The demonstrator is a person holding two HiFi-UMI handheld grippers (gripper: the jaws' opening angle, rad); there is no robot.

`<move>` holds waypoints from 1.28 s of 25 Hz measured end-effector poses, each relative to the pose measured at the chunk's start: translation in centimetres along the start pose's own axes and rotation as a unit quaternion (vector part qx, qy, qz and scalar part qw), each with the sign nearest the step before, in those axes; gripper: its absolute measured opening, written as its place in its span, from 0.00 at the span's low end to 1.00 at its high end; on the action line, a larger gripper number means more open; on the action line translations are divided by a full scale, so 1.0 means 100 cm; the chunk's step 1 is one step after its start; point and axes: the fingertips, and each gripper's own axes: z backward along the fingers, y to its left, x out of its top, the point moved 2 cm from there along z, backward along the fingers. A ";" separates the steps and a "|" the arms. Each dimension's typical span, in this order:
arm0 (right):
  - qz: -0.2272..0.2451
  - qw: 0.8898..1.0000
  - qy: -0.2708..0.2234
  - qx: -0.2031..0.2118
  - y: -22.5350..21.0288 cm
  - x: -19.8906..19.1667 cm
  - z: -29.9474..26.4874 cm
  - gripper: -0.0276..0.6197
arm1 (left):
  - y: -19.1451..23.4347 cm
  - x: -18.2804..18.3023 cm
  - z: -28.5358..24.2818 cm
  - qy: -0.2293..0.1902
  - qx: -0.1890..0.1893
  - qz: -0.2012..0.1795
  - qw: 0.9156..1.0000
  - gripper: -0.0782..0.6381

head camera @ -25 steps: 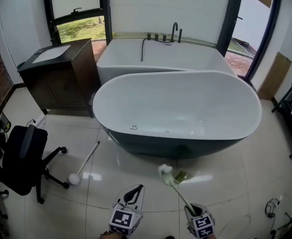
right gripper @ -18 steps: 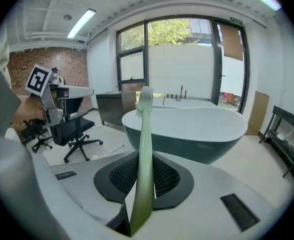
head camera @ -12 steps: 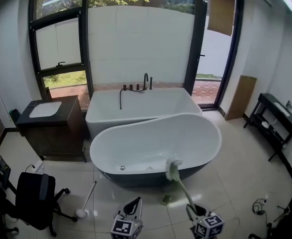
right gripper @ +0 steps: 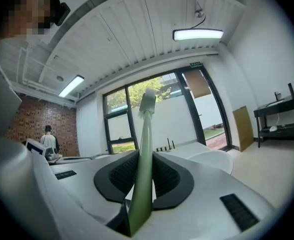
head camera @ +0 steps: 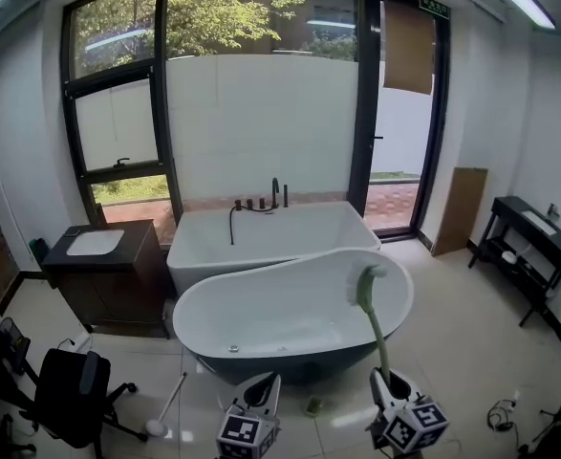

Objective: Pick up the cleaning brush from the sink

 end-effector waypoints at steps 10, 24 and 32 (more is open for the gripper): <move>-0.021 0.994 -0.031 0.100 -0.028 0.054 -0.001 0.12 | -0.027 0.044 -0.031 -0.025 0.018 -0.003 1.000 0.11; -0.017 0.995 0.012 0.102 -0.027 0.034 -0.036 0.12 | -0.018 0.047 -0.079 -0.019 -0.029 -0.005 0.999 0.11; -0.018 0.996 0.014 0.084 -0.036 0.029 -0.038 0.12 | -0.016 0.042 -0.089 -0.012 -0.039 0.002 0.999 0.11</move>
